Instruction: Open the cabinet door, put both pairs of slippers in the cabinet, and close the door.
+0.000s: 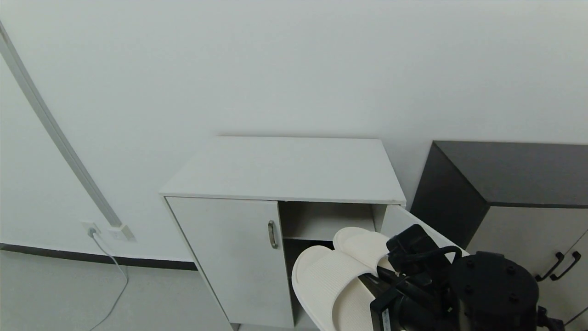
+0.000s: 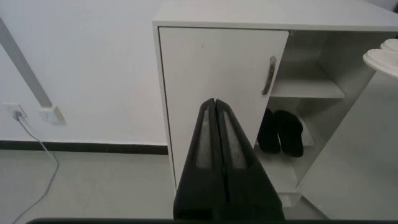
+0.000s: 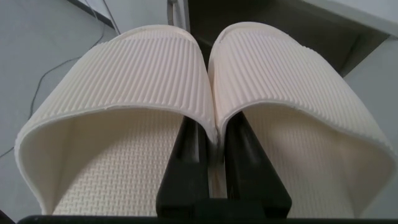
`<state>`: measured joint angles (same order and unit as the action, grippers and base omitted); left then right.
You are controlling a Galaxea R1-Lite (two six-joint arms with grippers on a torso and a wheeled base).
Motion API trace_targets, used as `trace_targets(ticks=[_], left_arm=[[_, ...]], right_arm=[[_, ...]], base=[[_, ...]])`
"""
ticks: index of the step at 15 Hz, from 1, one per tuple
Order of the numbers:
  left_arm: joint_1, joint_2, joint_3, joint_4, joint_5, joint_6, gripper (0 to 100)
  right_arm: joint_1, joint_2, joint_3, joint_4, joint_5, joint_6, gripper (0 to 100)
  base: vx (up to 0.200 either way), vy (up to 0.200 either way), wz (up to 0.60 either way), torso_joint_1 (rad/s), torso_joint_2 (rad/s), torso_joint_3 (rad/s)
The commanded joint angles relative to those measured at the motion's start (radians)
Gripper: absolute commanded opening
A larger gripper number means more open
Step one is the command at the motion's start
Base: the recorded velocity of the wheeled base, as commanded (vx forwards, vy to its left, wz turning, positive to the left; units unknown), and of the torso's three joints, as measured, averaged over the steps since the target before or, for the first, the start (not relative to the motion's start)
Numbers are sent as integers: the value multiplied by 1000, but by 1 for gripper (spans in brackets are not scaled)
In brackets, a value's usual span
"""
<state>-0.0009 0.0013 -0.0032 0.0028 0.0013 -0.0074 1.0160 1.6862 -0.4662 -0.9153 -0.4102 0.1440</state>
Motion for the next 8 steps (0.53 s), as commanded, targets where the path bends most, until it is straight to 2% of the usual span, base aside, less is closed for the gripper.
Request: trace_targets(ticks=[1,8], left_arm=[[-1,0,0,0,0,0,0],[-1,0,0,0,0,0,0]], right_arm=[[1,7,0,0,-1,0,0],[4,23,8,-7,1,2,0]], base=[[0,0,0,-232,535,305],[0,0,0,-229,540,313]])
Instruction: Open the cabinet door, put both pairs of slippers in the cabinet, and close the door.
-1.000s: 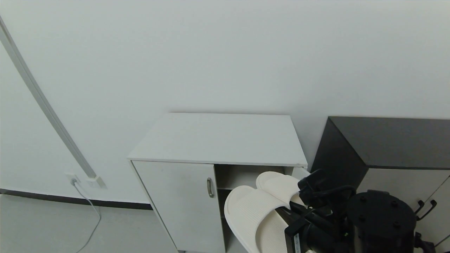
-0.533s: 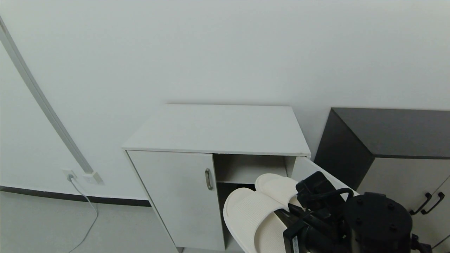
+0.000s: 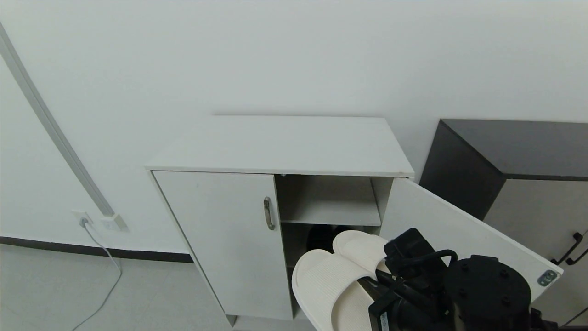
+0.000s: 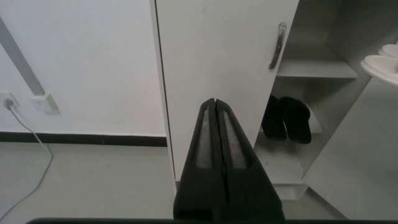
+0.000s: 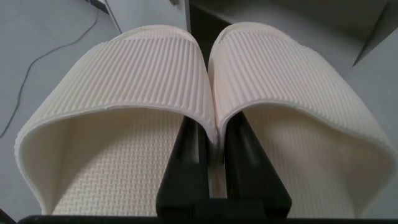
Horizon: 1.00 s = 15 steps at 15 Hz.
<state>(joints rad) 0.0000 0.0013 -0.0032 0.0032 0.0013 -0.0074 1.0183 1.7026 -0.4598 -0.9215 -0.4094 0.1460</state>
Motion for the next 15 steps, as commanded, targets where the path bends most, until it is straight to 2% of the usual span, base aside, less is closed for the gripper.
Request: trace_targets(ticks=[1,8,15], left_arm=[[-2,0,0,0,0,0,0],[0,0,0,0,0,-2,0],[0,0,0,0,0,-2,0]], right_arm=[[0,16,1,-5,0,0,0],[6,23,15,-33,0,-5,0],[8,28,21,-34,-2,-5,0]], base=[[0,0,0,-203,520,305],[0,0,0,-178,502,316],[0,0,0,-129,465,339]])
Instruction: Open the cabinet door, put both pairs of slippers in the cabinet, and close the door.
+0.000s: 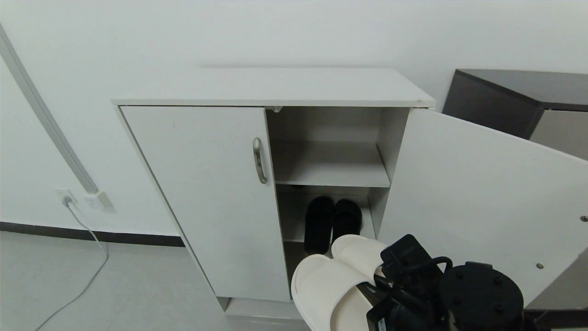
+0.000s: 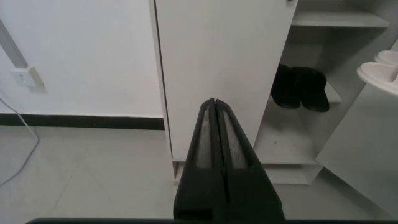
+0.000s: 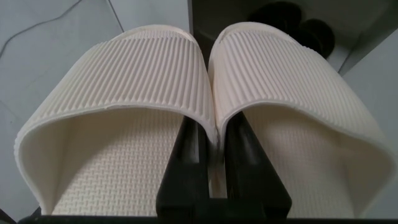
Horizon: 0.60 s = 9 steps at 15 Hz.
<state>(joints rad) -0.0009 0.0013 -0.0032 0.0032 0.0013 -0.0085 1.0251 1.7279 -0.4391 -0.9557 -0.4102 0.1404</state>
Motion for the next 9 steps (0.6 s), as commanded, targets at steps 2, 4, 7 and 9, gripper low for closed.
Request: trace_targets(ticks=[2,4,7,9], left_arm=[[1,0,0,0,0,-1,0],[-1,0,0,0,0,-1,0],[1,0,0,0,0,1,0],[1,0,0,0,0,-1,0]], right_arm=[[3,4,0,0,1,1,0],[3,7,3,0,1,1,0],[3,24,5,0,1,5,0],[3,29,7,-8,1,5,0]], base=[[0,0,0,-81,442,364],[0,0,0,-29,435,381],[0,0,0,-17,326,310],[0,0,0,-2,95,78]])
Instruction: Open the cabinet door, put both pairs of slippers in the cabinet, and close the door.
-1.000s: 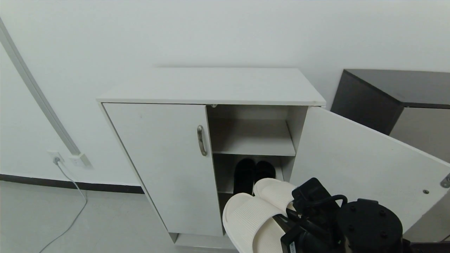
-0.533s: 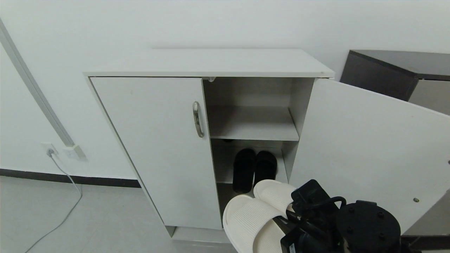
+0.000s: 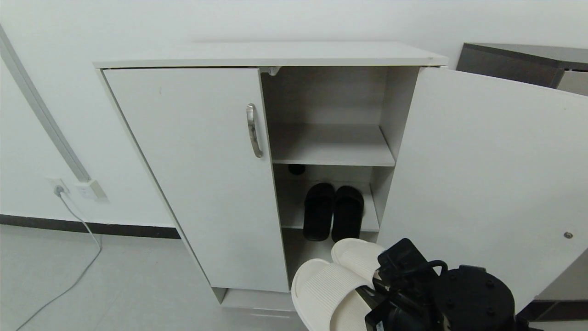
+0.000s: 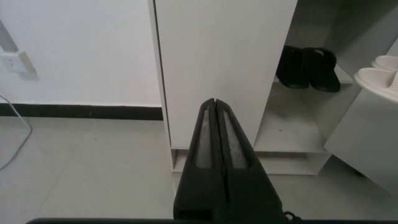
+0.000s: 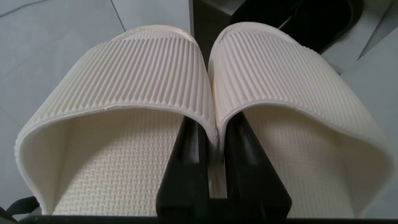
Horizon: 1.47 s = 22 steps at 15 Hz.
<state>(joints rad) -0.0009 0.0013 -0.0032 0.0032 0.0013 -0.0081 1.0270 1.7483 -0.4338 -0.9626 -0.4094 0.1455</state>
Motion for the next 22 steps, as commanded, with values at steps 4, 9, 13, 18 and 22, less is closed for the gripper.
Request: trace_targets(ticks=[4,9,13,18,22], left_arm=[[1,0,0,0,0,0,0],[-1,0,0,0,0,0,0],[-1,0,0,0,0,0,0],[-1,0,0,1,0,0,0],[-1,0,0,0,0,0,0]], right_arm=[[1,19,14,-10,3,0,0],[-41,166,-244,38,-129,52,0],[-44,191,-717,622,-356,275,0],[-33,195,-1030,900,-442,316,0],[-25,192,-1083,958,-451,305,0]], base=[[0,0,0,0,0,0],[0,0,0,0,0,0],[0,0,0,0,0,0],[0,0,0,0,0,0],[0,0,0,0,0,0]])
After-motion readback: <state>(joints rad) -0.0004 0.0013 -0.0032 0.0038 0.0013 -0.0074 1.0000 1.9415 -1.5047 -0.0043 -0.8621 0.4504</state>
